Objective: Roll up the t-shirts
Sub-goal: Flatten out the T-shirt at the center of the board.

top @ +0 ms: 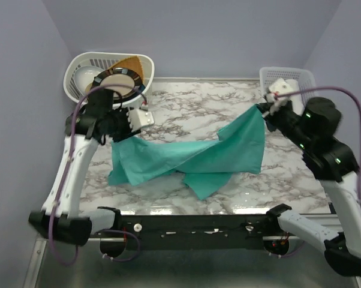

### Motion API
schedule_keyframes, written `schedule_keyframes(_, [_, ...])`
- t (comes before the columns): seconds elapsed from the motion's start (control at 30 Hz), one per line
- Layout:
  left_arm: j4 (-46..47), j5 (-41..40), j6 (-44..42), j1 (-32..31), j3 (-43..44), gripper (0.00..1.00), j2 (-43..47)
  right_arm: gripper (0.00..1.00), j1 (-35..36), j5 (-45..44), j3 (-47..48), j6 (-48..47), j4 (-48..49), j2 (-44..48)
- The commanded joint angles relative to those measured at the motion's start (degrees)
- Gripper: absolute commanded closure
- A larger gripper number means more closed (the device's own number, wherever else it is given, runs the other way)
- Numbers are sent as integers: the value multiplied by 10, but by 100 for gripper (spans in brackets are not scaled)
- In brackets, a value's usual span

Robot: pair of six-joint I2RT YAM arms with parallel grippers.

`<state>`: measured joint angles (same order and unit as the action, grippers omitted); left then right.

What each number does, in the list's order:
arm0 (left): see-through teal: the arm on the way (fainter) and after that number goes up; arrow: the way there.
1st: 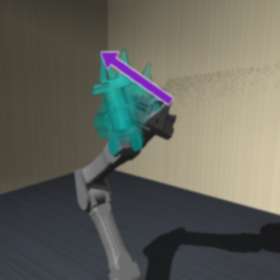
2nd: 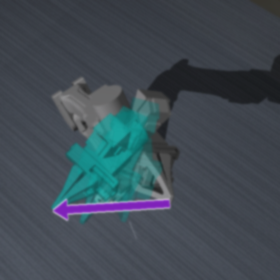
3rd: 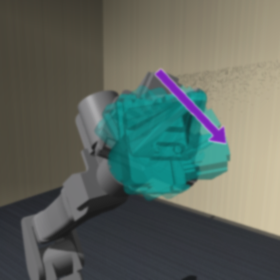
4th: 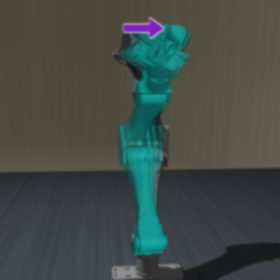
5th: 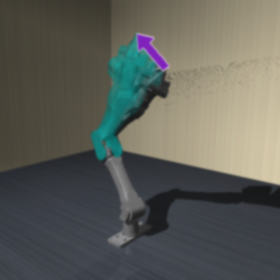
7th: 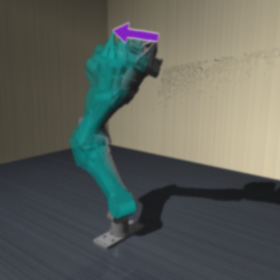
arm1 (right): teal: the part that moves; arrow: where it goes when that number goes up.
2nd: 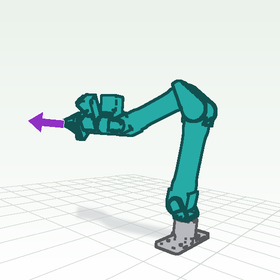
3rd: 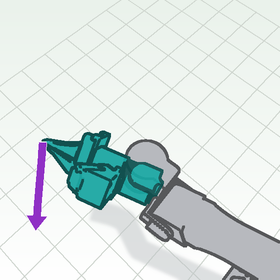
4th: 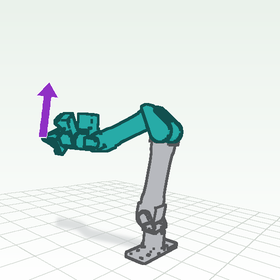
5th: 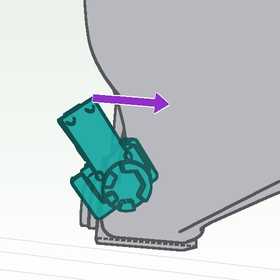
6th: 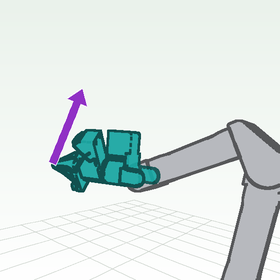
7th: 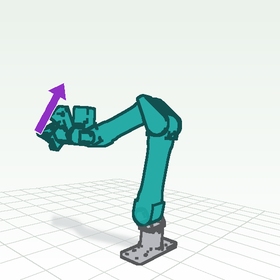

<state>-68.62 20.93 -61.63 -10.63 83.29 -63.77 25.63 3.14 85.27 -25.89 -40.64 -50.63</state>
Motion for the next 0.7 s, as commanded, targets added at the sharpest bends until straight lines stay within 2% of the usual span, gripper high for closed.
schedule_keyframes(0.0, [189, -102, 229, 14, 5, 45, -221, 99, -29, -44, -110, 56, 145, -153])
schedule_keyframes(0.03, [195, -111, 265, 15, 57, 37, -285, 99, -36, -43, -108, 67, 148, -179])
schedule_keyframes(0.07, [194, -117, 340, 17, 84, 35, -309, 99, -51, -38, -106, 83, 146, -234])
schedule_keyframes(0.17, [179, -69, 387, 26, 126, 32, -327, 99, -74, -3, -114, 88, 170, -269])
schedule_keyframes(0.2, [172, -23, 363, 26, 115, 31, -316, 99, -75, 14, -115, 82, 165, -276])
schedule_keyframes(0.27, [139, 16, 305, 26, 47, 31, -267, 99, -74, 29, -119, 73, 156, -277])
schedule_keyframes(0.3, [124, 31, 209, 26, 15, 32, -245, 99, -74, 36, -123, 73, 153, -272])
schedule_keyframes(0.33, [109, 42, 164, 26, -53, 32, -198, 99, -74, 37, -136, 73, 152, -268])
schedule_keyframes(0.4, [59, 41, 59, 26, -121, 33, -151, 99, -74, 48, -151, 79, 149, -261])
schedule_keyframes(0.43, [43, 39, -27, 24, -178, 34, -107, 99, -74, 56, -164, 80, 149, -254])
schedule_keyframes(0.53, [15, 40, -122, 6, -259, 36, -37, 99, -74, 71, -177, 85, 145, -251])
schedule_keyframes(0.67, [27, 63, -134, -67, -308, 39, 6, 99, -74, 75, -173, 78, 138, -265])
